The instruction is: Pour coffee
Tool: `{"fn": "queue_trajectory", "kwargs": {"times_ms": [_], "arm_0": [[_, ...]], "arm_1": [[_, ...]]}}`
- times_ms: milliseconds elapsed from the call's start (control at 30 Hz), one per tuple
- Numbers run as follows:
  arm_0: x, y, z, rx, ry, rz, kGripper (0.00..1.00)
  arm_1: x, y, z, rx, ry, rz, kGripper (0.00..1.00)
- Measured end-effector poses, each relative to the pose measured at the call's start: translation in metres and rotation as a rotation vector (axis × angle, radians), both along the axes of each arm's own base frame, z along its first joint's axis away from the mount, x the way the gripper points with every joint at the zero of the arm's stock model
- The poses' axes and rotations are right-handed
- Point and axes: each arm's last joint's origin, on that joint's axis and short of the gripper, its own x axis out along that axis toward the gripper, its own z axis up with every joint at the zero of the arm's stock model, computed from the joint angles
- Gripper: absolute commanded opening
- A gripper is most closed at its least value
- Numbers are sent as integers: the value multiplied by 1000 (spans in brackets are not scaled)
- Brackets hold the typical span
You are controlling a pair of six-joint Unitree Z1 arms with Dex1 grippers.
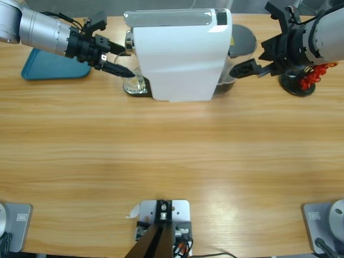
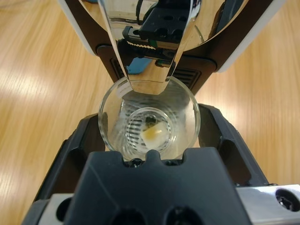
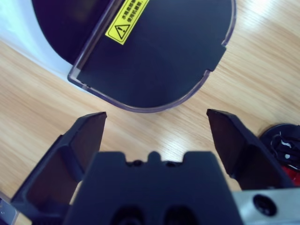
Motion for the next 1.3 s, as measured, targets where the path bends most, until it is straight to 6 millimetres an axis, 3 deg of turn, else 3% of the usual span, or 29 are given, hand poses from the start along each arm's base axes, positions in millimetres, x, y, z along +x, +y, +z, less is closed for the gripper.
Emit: {"fn": "queue_trajectory", "kwargs": {"times_ms": [433,933,1167,1300], "arm_0": [[-5,-1,-4,-4,21,-14,991],[-2,11,1,-9,9,20,991],[-2,19,11,-18,-14,41,991],[-18,29,25,-26,-34,58,991]], "arm_1": [[-1,0,-1,-2,4,0,982],[-1,-1,-2,-3,7,1,982],[-2,-1,-3,-3,11,2,982],[-2,-1,-3,-3,11,2,990]]}}
